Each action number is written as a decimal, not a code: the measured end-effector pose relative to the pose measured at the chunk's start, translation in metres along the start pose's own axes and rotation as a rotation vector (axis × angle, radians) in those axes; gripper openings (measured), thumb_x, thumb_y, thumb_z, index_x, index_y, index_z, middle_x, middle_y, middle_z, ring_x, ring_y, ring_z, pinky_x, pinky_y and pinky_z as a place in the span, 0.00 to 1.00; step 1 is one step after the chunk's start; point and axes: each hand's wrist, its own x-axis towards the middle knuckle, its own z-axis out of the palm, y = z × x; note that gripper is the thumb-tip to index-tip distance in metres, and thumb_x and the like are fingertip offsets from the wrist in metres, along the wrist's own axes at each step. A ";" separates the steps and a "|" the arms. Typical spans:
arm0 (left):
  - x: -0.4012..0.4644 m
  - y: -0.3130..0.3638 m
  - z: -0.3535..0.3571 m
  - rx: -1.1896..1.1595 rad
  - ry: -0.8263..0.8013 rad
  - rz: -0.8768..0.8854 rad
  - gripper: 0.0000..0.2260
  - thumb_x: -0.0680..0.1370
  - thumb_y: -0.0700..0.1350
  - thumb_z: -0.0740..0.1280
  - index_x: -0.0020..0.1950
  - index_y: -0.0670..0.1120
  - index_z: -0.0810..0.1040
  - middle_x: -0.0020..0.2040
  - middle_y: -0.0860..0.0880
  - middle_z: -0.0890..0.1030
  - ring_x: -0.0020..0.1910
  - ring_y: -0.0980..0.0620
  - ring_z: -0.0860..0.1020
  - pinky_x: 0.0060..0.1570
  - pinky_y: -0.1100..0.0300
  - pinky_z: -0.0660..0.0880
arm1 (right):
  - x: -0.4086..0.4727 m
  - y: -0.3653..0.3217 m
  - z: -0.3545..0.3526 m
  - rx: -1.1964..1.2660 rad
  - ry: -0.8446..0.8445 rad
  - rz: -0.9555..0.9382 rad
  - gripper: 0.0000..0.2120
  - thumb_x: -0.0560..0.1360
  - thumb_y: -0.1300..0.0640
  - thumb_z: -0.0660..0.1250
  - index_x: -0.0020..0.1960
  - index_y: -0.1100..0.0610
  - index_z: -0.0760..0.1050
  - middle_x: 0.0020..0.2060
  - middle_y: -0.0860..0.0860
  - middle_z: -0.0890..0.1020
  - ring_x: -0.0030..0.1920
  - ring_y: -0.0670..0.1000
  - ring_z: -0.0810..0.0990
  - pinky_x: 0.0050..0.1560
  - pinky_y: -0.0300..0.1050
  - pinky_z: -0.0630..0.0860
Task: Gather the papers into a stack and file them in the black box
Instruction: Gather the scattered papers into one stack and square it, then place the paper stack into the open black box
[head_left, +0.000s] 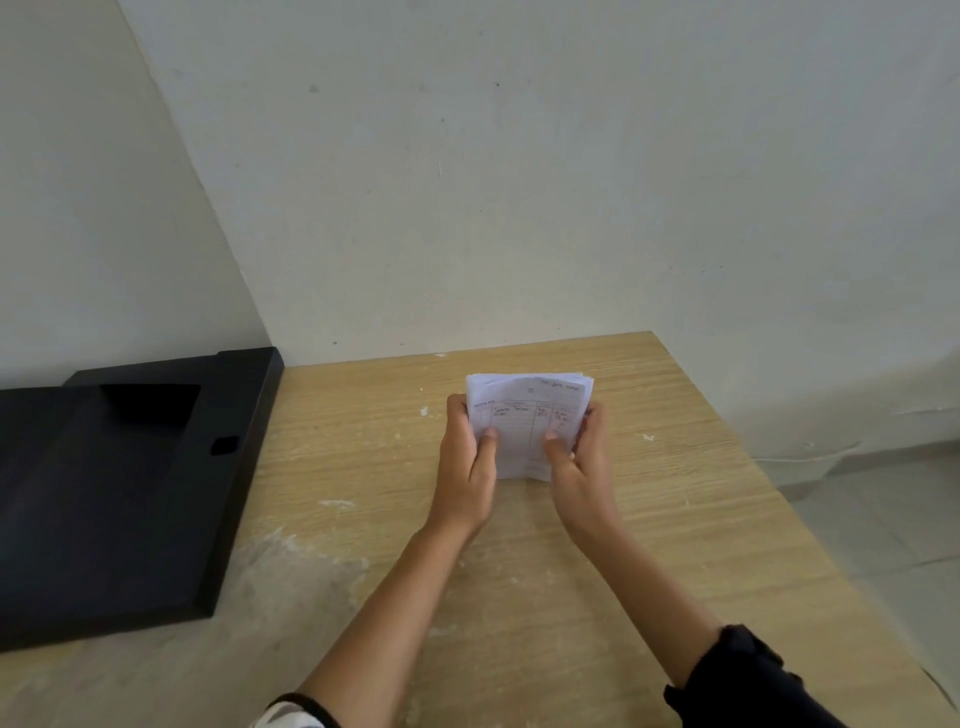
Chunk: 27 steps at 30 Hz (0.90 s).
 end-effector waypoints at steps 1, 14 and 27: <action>0.000 0.000 0.001 0.015 0.006 -0.006 0.07 0.75 0.42 0.55 0.46 0.55 0.62 0.43 0.54 0.74 0.41 0.57 0.74 0.43 0.56 0.71 | -0.002 0.003 0.003 -0.021 0.015 -0.005 0.11 0.75 0.67 0.59 0.50 0.52 0.64 0.43 0.46 0.73 0.42 0.40 0.73 0.43 0.43 0.73; -0.004 -0.009 0.004 0.099 -0.016 -0.079 0.07 0.77 0.43 0.52 0.53 0.43 0.65 0.47 0.39 0.76 0.44 0.46 0.73 0.46 0.51 0.71 | 0.005 0.019 0.011 -0.022 -0.002 0.012 0.07 0.76 0.68 0.54 0.47 0.57 0.61 0.41 0.45 0.69 0.40 0.43 0.68 0.39 0.29 0.70; -0.014 0.053 -0.117 -0.085 -0.143 -0.383 0.12 0.80 0.38 0.56 0.60 0.52 0.70 0.60 0.51 0.78 0.59 0.53 0.77 0.58 0.55 0.75 | -0.019 -0.065 0.062 0.205 -0.214 0.132 0.10 0.73 0.64 0.57 0.46 0.50 0.69 0.46 0.49 0.78 0.44 0.49 0.78 0.38 0.42 0.76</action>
